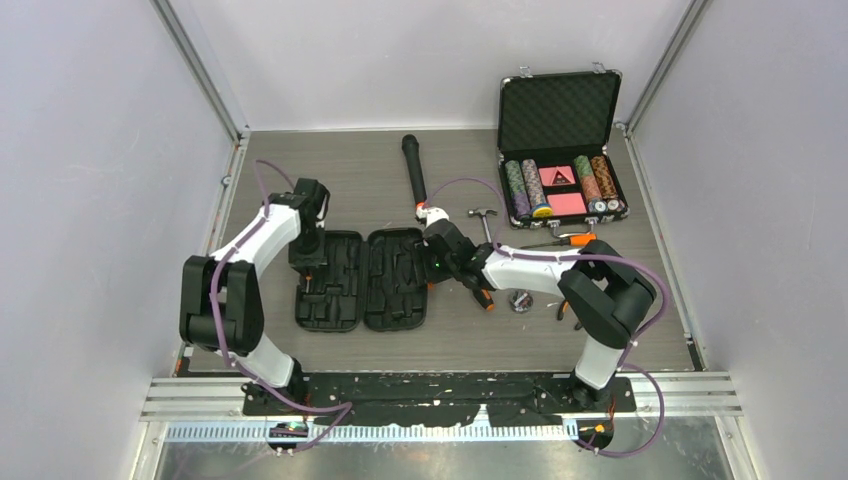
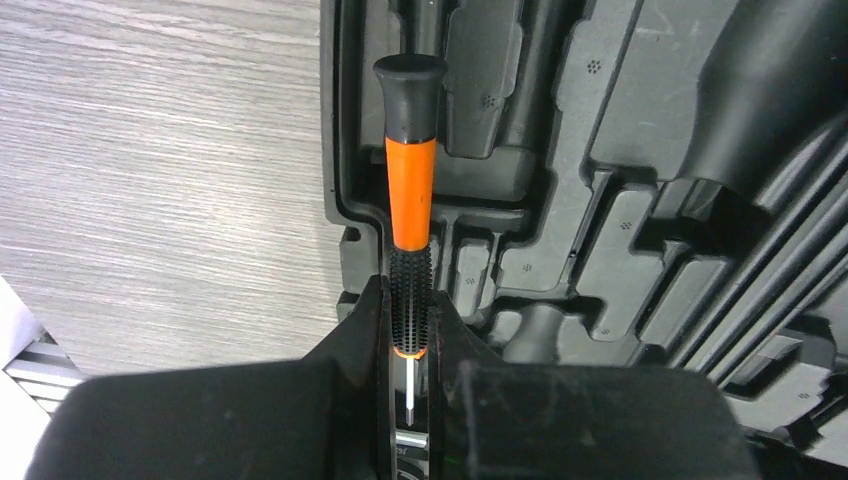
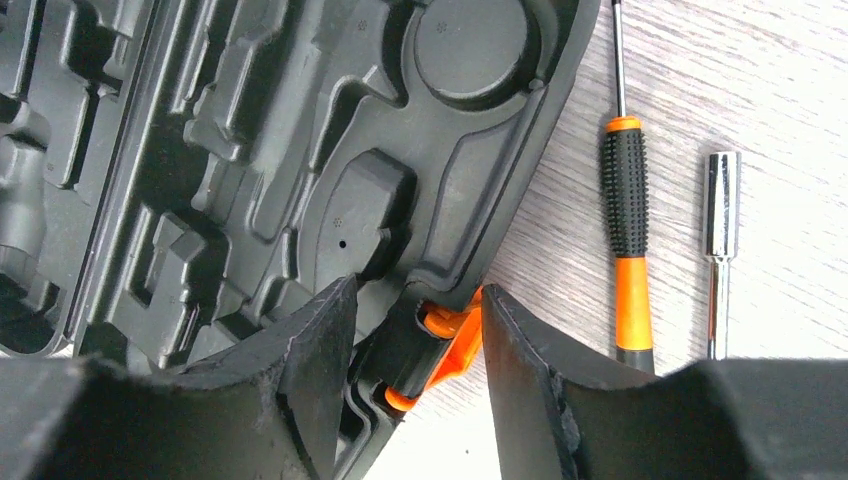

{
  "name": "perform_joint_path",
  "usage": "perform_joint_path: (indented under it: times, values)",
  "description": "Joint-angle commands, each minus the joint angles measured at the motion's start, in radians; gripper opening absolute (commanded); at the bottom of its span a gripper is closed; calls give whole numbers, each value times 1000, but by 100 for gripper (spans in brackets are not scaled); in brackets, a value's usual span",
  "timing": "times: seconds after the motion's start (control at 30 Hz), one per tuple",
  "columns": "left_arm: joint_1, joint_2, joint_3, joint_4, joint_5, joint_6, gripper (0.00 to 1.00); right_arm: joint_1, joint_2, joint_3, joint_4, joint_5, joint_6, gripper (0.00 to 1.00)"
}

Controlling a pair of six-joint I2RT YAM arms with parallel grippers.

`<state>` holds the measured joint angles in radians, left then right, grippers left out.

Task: Pack the tool kit

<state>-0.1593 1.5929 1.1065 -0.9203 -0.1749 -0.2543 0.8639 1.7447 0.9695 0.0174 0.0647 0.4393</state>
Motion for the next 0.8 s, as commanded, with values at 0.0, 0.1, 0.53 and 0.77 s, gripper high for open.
perform_joint_path:
  times: [0.0, 0.1, 0.53, 0.77]
  values:
    - [4, 14, -17, -27, 0, 14, 0, 10, 12, 42, -82, 22, -43, 52]
    - [4, 12, -28, -28, 11, 11, 0, 12, 2, 29, -82, 36, -54, 51]
    - [3, 33, 14, 57, -25, 7, 6, 20, -25, 16, -54, 37, -74, 47]
    - [4, 88, 21, 40, -16, 3, 14, 21, -34, 12, -52, 30, -71, 47]
